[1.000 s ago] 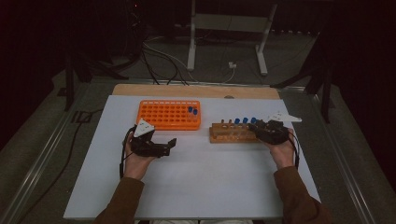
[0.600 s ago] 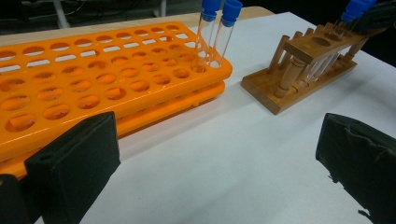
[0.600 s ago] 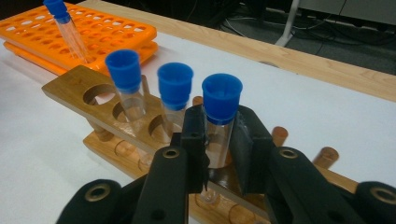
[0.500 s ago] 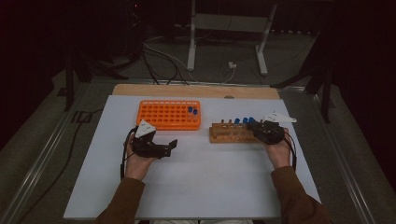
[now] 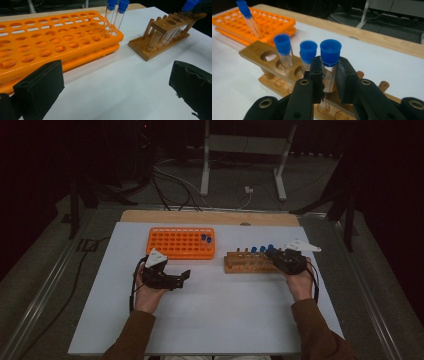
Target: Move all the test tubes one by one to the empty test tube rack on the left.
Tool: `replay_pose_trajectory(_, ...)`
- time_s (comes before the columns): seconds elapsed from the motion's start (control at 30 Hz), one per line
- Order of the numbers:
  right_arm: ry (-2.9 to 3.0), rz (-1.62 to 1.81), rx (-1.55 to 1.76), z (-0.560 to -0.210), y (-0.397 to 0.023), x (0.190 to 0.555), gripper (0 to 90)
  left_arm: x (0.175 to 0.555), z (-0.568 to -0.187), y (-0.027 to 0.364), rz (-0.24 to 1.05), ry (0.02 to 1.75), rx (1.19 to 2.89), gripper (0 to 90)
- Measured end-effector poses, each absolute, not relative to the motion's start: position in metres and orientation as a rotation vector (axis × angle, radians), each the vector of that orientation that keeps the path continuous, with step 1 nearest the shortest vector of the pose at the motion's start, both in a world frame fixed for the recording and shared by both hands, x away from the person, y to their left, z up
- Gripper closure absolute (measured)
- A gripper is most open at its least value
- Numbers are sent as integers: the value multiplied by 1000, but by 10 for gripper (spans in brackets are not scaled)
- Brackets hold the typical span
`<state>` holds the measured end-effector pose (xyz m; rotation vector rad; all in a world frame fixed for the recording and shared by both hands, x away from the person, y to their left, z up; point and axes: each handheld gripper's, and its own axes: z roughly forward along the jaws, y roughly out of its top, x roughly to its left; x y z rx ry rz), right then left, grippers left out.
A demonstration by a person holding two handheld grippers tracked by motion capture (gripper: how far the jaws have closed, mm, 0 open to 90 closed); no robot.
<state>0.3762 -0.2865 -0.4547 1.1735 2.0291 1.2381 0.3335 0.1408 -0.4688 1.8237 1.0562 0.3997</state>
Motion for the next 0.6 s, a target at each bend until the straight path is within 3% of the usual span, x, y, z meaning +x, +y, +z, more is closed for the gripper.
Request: replay_pose_trajectory(0.6,1947,1301,1125,-417,-293,363,768,335,-473,138,376,1057,1833,7)
